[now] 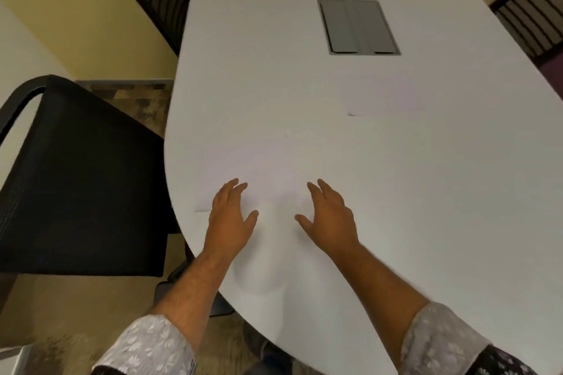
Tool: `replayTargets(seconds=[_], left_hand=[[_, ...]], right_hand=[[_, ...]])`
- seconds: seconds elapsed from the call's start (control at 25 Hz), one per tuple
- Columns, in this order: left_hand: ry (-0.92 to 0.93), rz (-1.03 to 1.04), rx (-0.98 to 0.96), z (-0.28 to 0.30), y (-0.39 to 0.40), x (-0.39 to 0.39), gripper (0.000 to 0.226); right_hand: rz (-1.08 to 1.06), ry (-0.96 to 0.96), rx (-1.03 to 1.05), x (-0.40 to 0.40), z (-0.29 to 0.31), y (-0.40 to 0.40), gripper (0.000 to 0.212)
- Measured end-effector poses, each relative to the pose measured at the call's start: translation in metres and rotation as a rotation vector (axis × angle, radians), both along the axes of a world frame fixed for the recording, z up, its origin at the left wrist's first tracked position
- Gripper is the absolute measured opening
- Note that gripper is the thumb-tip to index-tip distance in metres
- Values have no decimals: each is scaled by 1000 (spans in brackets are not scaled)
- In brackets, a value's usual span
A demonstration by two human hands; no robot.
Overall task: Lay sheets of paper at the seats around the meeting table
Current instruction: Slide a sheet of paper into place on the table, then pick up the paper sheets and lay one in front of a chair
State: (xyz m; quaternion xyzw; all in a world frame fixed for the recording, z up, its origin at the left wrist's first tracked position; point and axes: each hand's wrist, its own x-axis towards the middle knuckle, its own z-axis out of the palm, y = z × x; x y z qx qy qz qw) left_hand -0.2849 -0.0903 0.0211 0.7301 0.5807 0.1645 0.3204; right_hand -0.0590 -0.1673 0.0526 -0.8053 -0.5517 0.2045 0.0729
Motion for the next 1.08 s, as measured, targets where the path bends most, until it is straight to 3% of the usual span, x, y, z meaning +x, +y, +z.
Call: replayTargets(seconds=[0.32,0.76,1.08], left_hand=[[-56,-196,35,42,-88,100,64],[-130,-328,55,109,-316,323,51],[-212,-429,12,126,-412,473,36]], right_hand=[[-124,125,111,75,56,-113,78],[-178,268,282,282,103,-360,56],[-328,329,354,419,109,-493,46]])
